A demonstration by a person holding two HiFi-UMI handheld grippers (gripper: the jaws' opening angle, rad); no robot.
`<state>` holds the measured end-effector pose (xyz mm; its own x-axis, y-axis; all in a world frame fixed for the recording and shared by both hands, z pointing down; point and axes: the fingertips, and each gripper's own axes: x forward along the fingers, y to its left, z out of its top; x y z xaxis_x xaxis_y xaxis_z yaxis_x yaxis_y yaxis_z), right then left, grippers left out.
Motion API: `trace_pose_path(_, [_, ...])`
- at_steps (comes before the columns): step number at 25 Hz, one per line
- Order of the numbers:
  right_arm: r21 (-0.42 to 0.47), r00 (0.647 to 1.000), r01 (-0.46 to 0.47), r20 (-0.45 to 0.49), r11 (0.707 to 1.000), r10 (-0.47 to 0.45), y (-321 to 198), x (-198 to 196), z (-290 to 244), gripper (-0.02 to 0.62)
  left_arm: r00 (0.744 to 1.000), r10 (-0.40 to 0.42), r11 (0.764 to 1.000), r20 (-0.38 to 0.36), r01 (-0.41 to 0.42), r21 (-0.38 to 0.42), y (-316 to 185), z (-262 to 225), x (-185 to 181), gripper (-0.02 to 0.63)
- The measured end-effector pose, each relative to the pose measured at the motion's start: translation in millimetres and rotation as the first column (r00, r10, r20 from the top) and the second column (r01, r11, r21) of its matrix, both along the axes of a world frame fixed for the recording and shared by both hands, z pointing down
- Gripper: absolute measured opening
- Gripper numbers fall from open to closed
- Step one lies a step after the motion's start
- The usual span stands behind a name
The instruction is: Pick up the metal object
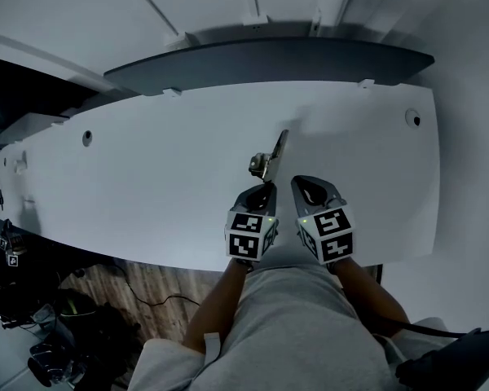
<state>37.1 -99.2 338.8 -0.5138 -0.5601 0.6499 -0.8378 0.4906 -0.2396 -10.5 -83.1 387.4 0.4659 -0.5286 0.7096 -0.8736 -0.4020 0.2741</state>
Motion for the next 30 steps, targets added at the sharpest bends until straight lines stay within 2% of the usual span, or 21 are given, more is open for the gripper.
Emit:
trace_pose_path(3, [0.08,0.987,-0.053,0.159,0.995,0.04,-15,0,-42,0.002,0.999,-0.014,0.99,-0.048,0.02,0.139,-14,-40,0,0.0])
trace_pose_path(5, [0.131,0.955,-0.097,0.292,0.987,0.055,-24,-2,-77,0.003,0.998,-0.016,0.974,-0.067,0.03,0.225,-19,-67,-2,0.0])
trace_pose_path(6, [0.152,0.936,-0.11,0.349,0.982,0.051,-28,-4,-94,0.026,0.997,-0.016,0.964,-0.079,0.036,0.263,-20,-80,-2,0.0])
trace_pose_path(7, [0.17,0.919,-0.114,0.392,0.979,0.039,-31,-7,-110,0.157,0.995,-0.015,0.953,-0.094,0.043,0.299,-20,-93,-2,0.0])
trace_pose_path(8, [0.187,0.906,-0.113,0.422,0.976,0.024,-34,-9,-123,0.189,0.994,-0.015,0.942,-0.11,0.051,0.333,-20,-106,-1,0.0])
trace_pose_path(9, [0.204,0.897,-0.109,0.441,0.973,0.008,-36,-10,-136,0.19,0.992,-0.015,0.929,-0.123,0.059,0.366,-19,-117,-1,0.0])
trace_pose_path(11, [0.246,0.884,-0.095,0.466,0.965,-0.031,-36,-15,-159,0.208,0.989,-0.015,0.901,-0.144,0.076,0.428,-19,-139,0,0.0])
trace_pose_path(13, [0.299,0.879,-0.065,0.469,0.952,-0.087,-30,-22,-182,0.266,0.986,-0.013,0.869,-0.165,0.092,0.486,-19,-162,0,0.0])
trace_pose_path(16, [0.39,0.883,0.009,0.429,0.921,-0.191,-16,-39,-210,0.331,0.978,-0.007,0.816,-0.21,0.127,0.564,-21,-195,3,0.0])
trace_pose_path(18, [0.443,0.888,0.056,0.388,0.895,-0.247,-7,-49,-223,0.35,0.973,0.003,0.792,-0.23,0.138,0.594,-19,-209,6,0.0])
trace_pose_path(20, [0.477,0.887,0.075,0.369,0.876,-0.277,-1,-55,-231,0.356,0.974,0.011,0.779,-0.228,0.134,0.612,-16,-214,6,0.0])
trace_pose_path(22, [0.488,0.875,0.078,0.384,0.869,-0.294,2,-57,-236,0.373,0.969,0.017,0.766,-0.245,0.144,0.627,-13,-220,6,0.0])
trace_pose_path(26, [0.512,0.846,0.083,0.418,0.855,-0.332,3,-55,-244,0.464,0.968,0.045,0.74,-0.247,0.134,0.66,-7,-227,8,0.0])
trace_pose_path(28, [0.51,0.833,0.1,0.428,0.854,-0.352,2,-54,-244,0.504,0.967,0.074,0.731,-0.244,0.114,0.673,-2,-231,11,0.0])
trace_pose_path(30, [0.513,0.802,0.142,0.442,0.847,-0.402,4,-58,-247,0.512,0.959,0.13,0.73,-0.252,0.079,0.679,4,-234,18,0.0])
